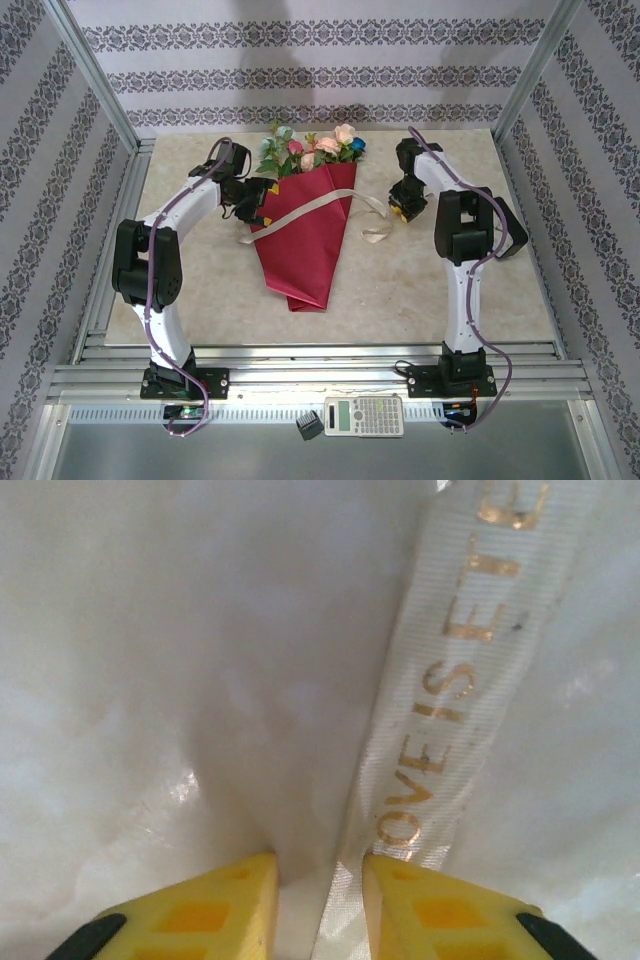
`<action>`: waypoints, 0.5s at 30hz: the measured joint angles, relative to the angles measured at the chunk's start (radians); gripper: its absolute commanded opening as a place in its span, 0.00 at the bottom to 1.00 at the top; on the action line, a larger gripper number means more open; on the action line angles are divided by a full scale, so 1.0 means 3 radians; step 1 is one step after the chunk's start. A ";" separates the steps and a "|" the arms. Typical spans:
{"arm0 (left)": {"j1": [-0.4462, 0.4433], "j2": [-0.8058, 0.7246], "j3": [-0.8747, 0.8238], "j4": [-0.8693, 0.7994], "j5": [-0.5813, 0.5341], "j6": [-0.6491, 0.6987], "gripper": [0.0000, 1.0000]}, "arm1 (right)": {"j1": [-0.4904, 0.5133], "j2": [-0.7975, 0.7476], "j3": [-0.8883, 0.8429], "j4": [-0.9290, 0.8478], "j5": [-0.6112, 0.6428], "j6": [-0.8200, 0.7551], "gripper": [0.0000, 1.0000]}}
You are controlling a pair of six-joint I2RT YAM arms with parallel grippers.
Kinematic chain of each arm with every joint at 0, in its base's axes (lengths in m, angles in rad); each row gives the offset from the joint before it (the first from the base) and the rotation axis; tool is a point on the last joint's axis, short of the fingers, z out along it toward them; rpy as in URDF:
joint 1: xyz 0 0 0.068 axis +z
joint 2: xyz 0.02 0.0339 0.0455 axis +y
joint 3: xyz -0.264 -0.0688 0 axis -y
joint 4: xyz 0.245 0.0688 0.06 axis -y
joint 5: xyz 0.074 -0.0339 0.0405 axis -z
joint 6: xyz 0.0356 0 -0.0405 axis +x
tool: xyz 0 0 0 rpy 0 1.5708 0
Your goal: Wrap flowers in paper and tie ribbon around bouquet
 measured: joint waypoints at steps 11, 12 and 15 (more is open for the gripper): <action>0.0061 0.0000 0.0005 0.0066 0.0170 -0.0009 0.72 | 0.0102 -0.0877 -0.1489 0.0188 -0.0048 0.0123 0.23; 0.0065 0.0000 0.0011 0.0066 0.0182 -0.0008 0.72 | 0.0117 -0.0973 -0.1639 0.0207 -0.0053 0.0128 0.23; 0.0066 0.0001 0.0048 0.0065 0.0203 0.0004 0.71 | 0.0153 -0.1226 -0.2032 0.0244 -0.0065 0.0161 0.22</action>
